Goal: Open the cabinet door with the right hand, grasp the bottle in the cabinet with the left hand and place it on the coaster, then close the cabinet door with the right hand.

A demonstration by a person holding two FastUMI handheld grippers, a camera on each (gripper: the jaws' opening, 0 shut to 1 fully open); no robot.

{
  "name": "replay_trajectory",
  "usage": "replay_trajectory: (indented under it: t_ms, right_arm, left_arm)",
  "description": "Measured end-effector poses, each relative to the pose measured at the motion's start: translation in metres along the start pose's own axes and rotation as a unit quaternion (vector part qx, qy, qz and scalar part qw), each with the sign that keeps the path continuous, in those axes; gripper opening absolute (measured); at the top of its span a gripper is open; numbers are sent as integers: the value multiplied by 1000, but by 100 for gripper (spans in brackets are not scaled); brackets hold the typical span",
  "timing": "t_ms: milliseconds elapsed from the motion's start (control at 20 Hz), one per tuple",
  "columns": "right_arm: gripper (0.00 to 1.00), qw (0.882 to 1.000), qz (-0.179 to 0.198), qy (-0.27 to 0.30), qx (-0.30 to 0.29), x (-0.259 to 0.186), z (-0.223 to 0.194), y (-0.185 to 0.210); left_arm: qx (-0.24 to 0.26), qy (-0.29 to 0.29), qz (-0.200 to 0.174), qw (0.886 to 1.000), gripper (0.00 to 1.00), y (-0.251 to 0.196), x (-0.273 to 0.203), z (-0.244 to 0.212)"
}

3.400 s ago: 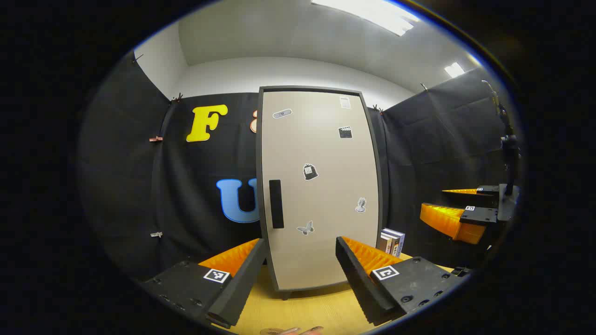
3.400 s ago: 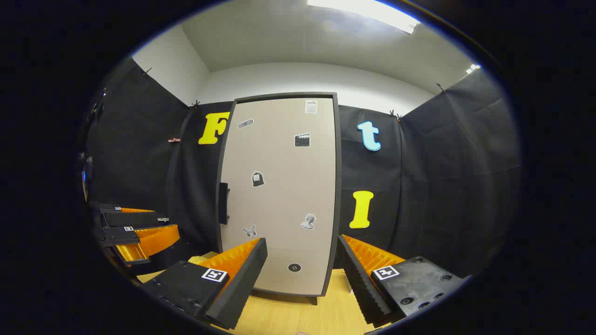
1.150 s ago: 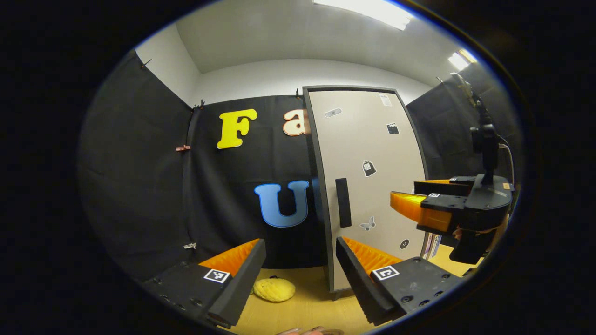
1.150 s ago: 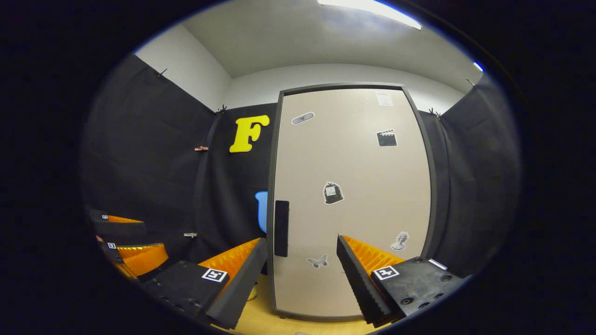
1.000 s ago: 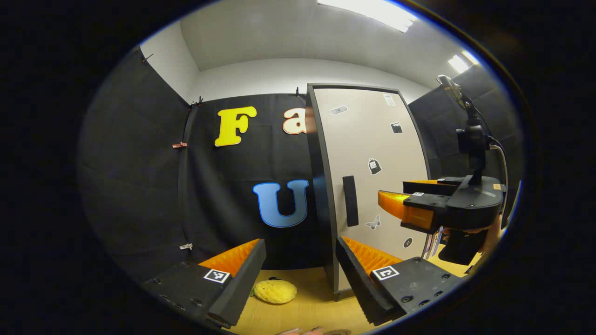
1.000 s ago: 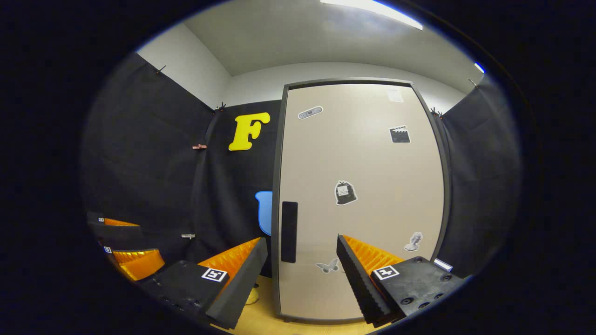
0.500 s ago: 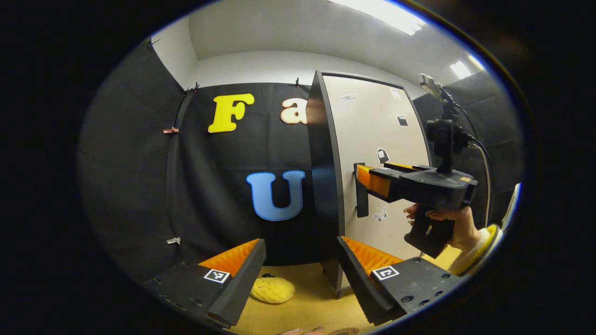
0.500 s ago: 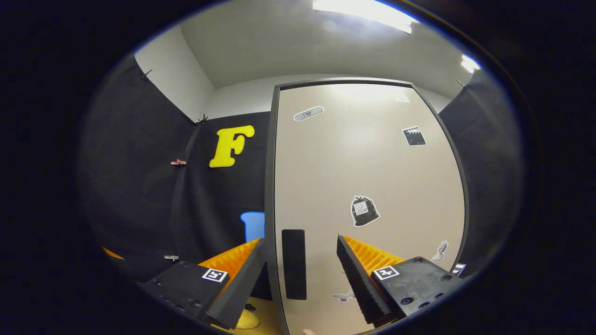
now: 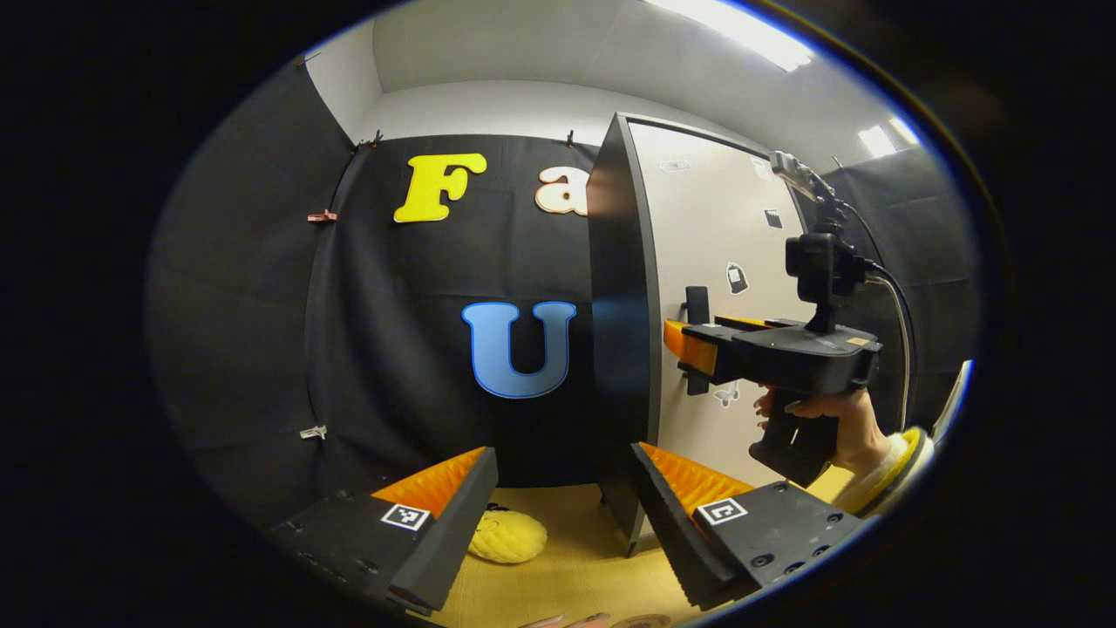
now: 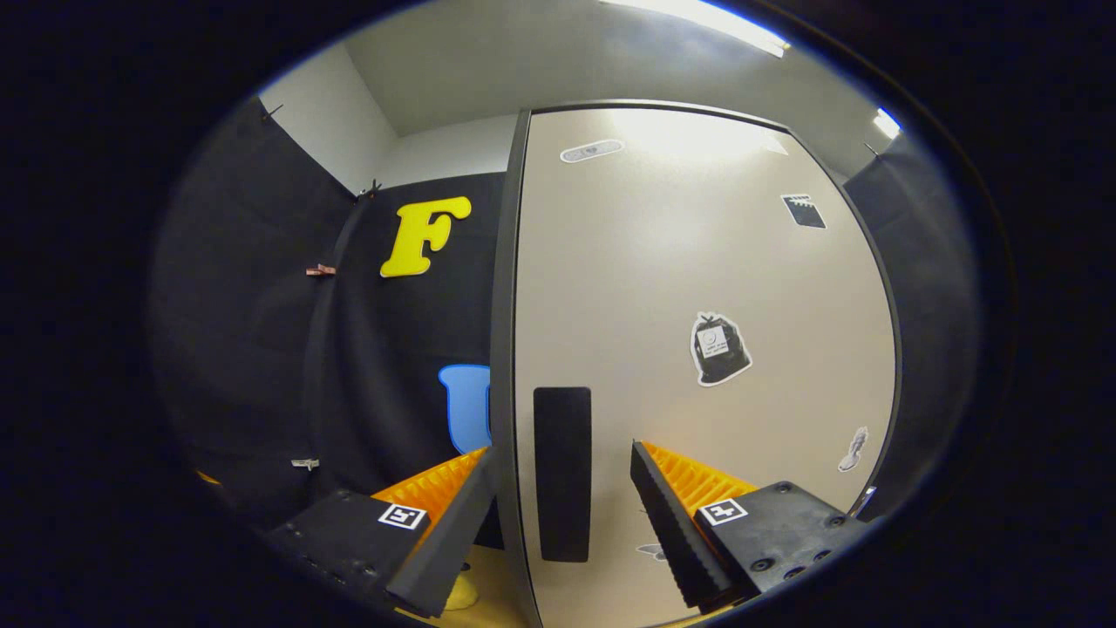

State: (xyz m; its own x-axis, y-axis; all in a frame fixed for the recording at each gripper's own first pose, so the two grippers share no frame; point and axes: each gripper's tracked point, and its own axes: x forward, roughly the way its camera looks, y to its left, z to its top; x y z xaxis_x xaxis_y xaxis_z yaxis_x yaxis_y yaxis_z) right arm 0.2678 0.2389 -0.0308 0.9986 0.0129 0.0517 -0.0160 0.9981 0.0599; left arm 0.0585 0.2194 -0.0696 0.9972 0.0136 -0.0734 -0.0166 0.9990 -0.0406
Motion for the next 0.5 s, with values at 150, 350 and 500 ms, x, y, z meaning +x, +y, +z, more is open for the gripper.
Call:
replay_trajectory:
  t_ms: [150,350,500]
  right_arm:
    - [88,1000,0,12,-5,5,-10,2]
    - [42,1000,-19,6,-15,7,-11,-2]
    - [34,1000,-20,9,-15,6,-10,-5]
  left_arm:
    - [-6,3,1,1000,96,4,4,-3]
    - [-5,6,10,1000,95,11,5,-6]
    - [-4,7,13,1000,95,14,6,-6]
